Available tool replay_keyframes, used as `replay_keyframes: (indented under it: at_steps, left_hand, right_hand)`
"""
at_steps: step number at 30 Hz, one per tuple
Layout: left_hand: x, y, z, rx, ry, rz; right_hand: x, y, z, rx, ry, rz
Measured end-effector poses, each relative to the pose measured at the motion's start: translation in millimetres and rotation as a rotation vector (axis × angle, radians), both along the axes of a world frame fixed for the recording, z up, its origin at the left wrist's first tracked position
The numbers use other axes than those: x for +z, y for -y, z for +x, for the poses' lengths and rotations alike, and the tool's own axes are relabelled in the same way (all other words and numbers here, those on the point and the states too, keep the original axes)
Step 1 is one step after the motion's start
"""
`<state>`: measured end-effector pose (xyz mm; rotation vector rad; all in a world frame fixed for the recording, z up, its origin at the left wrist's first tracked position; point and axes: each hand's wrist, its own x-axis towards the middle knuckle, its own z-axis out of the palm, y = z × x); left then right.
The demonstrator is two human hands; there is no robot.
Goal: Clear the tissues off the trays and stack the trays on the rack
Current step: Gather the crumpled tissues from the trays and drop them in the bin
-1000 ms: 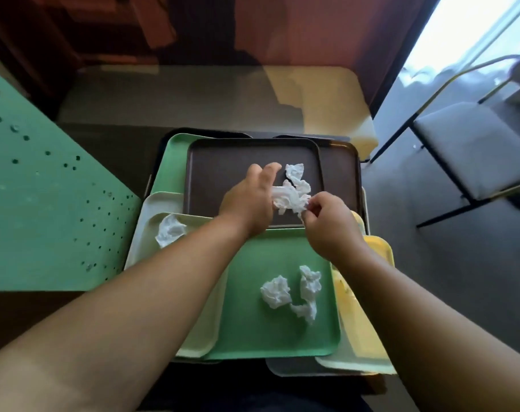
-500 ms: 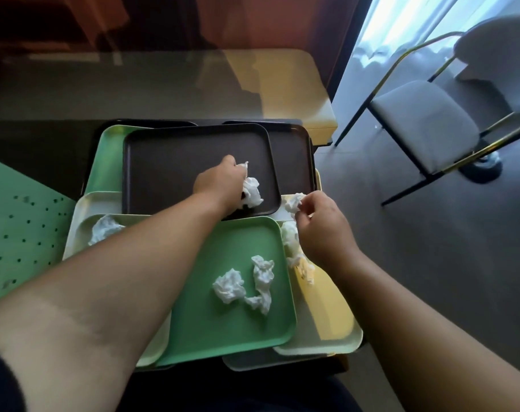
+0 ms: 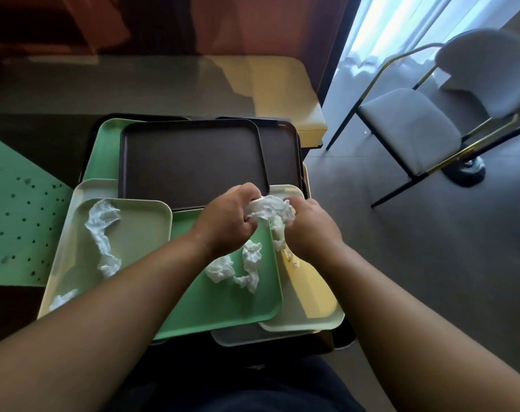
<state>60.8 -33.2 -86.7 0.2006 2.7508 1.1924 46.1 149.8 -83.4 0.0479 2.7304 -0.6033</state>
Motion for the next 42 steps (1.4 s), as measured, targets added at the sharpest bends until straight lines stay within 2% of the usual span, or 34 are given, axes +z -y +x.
replay_keyframes:
  at_steps: [4, 8, 11, 14, 17, 20, 22, 24, 26, 30, 33, 36, 39, 41, 42]
  left_hand:
    - [-5.6, -3.1, 16.2, -0.028, 0.043, 0.012]
    - [-6.2, -2.4, 27.2, -0.052, 0.035, -0.064]
    - [-5.5, -1.7, 31.9, -0.055, 0.023, -0.100]
    - [-8.2, -0.9, 33.9, -0.056, 0.028, -0.131]
    - [-9.3, -3.3, 39.6, -0.083, 0.101, -0.152]
    - [-15.4, -10.8, 51.9, -0.244, 0.204, -0.402]
    - [-25.2, -13.6, 59.7, -0.296, 0.181, -0.572]
    - [-34.7, -12.4, 63.5, -0.273, 0.104, -0.633]
    - [-39.7, -8.9, 63.8, -0.199, 0.039, -0.595]
    - [-27.6, 5.4, 56.0, 0.145, 0.054, -0.220]
    - [-11.0, 28.7, 49.7, 0.319, -0.005, -0.077]
    - [4.8, 59.3, 50.5, 0.416, -0.107, -0.003]
    - [14.8, 93.0, 57.3, 0.537, -0.184, -0.007]
    - [17.9, 116.6, 66.1, 0.589, -0.213, -0.042]
    - [17.3, 128.4, 71.5, 0.596, -0.225, -0.064]
  right_hand:
    - [-6.5, -3.5, 9.1, 0.148, 0.069, 0.107]
    - [-18.4, -9.4, 9.3, 0.131, 0.039, 0.164]
    - [-21.0, -15.2, 8.5, -0.068, -0.030, 0.000]
    - [-13.5, -23.3, 9.4, -0.282, 0.002, -0.298]
    - [-4.5, -30.4, 15.4, -0.379, -0.021, -0.527]
    - [-1.0, -31.1, 22.5, -0.398, -0.026, -0.610]
    - [0.8, -27.3, 26.5, -0.394, -0.017, -0.641]
    - [0.7, -22.0, 28.6, -0.384, -0.015, -0.659]
    - [0.6, -14.9, 29.6, -0.372, -0.024, -0.663]
    - [1.9, 3.8, 29.7, -0.294, -0.027, -0.659]
    - [5.1, 24.9, 26.9, -0.212, 0.007, -0.673]
    - [5.5, 53.5, 21.0, -0.132, 0.012, -0.668]
    - [7.6, 87.8, 19.7, -0.028, 0.011, -0.607]
    - [8.0, 110.8, 18.1, 0.064, -0.014, -0.466]
    - [7.0, 121.6, 16.9, 0.132, -0.025, -0.312]
